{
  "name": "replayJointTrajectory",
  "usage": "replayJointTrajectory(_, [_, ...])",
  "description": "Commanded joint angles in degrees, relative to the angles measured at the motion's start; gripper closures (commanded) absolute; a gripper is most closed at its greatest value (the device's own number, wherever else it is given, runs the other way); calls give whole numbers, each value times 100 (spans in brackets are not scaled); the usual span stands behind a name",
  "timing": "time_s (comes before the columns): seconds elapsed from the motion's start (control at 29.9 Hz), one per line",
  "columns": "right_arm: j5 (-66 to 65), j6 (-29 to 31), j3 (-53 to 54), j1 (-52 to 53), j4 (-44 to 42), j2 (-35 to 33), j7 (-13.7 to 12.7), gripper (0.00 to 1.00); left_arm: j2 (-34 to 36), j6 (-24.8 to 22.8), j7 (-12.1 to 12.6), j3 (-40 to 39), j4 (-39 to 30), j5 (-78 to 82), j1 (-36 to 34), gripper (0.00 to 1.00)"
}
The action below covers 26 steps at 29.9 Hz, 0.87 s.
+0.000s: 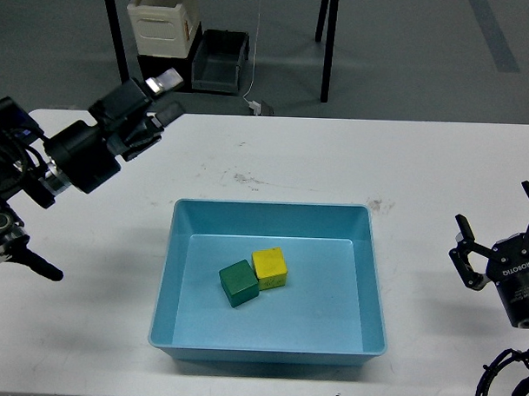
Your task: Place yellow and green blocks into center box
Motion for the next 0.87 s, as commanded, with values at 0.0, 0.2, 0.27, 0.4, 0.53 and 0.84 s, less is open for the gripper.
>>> replayJointTrajectory(0.0, [1011, 38, 92, -68, 1, 69, -61, 0, -14, 67, -1, -307, 7, -3217, 273, 0])
replayJointTrajectory(0.2, [1407, 336, 233, -436, 27, 271, -61, 0, 4, -521, -1, -263, -11, -5693, 1125, 0])
replayJointTrajectory(0.27, [1741, 468, 251, -603, 18, 377, -61, 0, -5, -811, -1, -333, -37, -5887, 1406, 0])
replayJointTrajectory(0.4, [2392, 504, 260, -753, 18, 395, -69, 0, 4, -1268, -1, -350, -89, -6816, 1653, 0])
replayJointTrajectory(0.53, [2691, 530, 242, -833, 18, 403, -69, 0, -5, -1821, -1, -333, -195, -7828, 2004, 0])
replayJointTrajectory(0.84, [2788, 636, 172, -921, 9, 535, -69, 0, 83, -2013, 39, -280, -230, -8102, 2532, 0])
